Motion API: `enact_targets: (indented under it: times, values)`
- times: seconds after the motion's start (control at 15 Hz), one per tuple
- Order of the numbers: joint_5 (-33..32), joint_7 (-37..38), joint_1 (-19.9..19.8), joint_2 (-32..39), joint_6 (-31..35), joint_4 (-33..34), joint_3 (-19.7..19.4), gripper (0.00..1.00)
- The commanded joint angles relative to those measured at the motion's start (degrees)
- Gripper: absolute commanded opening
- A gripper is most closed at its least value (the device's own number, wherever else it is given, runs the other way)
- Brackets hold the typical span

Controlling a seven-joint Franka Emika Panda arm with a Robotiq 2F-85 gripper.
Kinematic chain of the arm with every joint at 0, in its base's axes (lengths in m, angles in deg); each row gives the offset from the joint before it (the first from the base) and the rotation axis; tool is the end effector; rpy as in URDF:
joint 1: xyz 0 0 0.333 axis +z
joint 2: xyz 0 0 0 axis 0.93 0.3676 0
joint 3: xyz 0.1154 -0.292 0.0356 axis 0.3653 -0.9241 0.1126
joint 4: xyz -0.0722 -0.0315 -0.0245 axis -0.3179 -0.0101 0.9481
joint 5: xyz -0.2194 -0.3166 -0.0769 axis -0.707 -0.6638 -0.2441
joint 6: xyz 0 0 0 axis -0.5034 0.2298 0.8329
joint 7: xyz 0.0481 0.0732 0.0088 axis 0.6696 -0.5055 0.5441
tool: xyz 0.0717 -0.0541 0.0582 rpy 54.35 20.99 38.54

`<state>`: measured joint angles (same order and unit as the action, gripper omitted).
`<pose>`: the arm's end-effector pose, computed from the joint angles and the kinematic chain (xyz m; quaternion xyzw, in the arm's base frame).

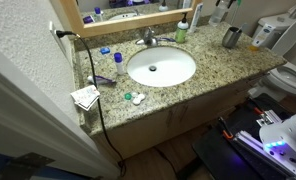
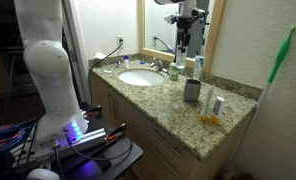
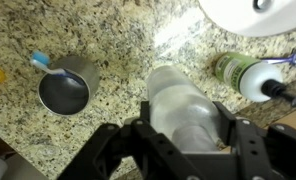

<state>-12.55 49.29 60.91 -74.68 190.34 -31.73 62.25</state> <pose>0.5877 -0.1775 0.4707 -0.9462 0.3190 -0.0416 0.0349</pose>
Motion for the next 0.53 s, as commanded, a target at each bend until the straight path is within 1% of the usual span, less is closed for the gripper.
enact_targets:
  times: [0.0, 0.07, 0.13, 0.27, 0.33, 0.47]
  values:
    - [0.5, -12.1, -1.0, -13.3, -0.4, -11.8, 0.6, 0.37]
    - [-0.1, -5.8, -0.4, -6.2, -0.7, -5.0, 0.8, 0.62]
    - [-0.1, -8.2, -0.5, -9.0, -0.7, -7.3, 0.8, 0.62]
    - [0.0, -10.1, -0.8, -12.3, -0.8, -10.1, 0.6, 0.62]
    - [0.0, -10.4, -0.8, -12.8, -0.8, -10.6, 0.6, 0.37]
    - [0.0, -15.5, 1.5, -11.2, -2.6, -9.9, 2.7, 0.37]
